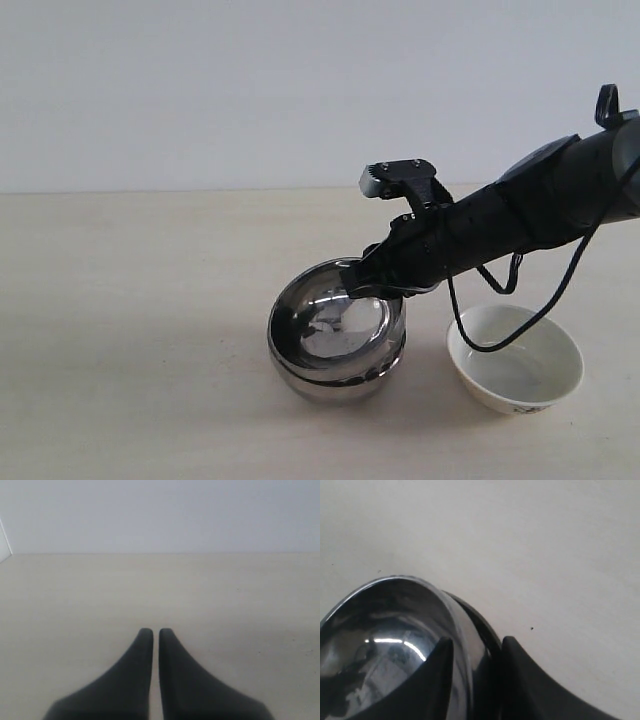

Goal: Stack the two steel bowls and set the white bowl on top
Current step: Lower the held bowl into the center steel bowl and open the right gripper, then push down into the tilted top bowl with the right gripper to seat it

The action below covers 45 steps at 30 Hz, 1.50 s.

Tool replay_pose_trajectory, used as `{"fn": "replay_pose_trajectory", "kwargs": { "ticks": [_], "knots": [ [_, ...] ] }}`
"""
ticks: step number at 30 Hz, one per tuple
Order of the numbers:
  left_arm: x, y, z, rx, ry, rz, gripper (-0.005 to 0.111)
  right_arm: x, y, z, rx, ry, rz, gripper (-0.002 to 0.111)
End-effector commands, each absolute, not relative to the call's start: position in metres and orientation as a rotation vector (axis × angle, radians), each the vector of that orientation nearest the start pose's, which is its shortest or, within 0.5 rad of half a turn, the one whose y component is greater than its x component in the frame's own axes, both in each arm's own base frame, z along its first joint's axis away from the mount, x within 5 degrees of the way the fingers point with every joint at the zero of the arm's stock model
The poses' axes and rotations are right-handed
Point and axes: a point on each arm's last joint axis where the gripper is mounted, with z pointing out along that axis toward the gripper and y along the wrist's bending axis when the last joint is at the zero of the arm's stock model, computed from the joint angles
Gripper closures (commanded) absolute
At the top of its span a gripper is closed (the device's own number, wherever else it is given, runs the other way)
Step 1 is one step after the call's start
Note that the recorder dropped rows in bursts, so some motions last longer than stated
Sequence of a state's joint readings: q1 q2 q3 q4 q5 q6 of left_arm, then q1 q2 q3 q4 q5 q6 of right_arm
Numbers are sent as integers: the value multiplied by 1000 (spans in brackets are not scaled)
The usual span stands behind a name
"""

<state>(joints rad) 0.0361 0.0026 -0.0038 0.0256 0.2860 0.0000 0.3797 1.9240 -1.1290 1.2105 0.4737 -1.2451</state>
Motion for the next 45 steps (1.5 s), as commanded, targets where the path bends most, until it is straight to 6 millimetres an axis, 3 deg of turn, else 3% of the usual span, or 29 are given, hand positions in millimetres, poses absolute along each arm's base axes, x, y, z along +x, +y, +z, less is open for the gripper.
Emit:
{"fn": "replay_pose_trajectory", "kwargs": {
  "ticks": [1,5,12,17,30,33,39,45],
  "knots": [
    [55,3,187,-30,1768,39,103,348,181,167,-745,2333,675,108],
    [55,3,187,-30,1768,39,103,348,181,167,-744,2332,673,104],
    [55,3,187,-30,1768,39,103,348,181,167,-744,2332,673,61],
    [55,3,187,-30,1768,39,103,350,183,170,-751,2319,679,60],
    [55,3,187,-30,1768,39,103,364,195,203,-816,2199,756,60],
    [55,3,187,-30,1768,39,103,364,197,214,-838,2166,772,65],
    [55,3,187,-30,1768,39,103,355,191,249,-910,2066,690,108],
    [55,3,187,-30,1768,39,103,340,184,279,-904,2065,663,108]
  ]
}}
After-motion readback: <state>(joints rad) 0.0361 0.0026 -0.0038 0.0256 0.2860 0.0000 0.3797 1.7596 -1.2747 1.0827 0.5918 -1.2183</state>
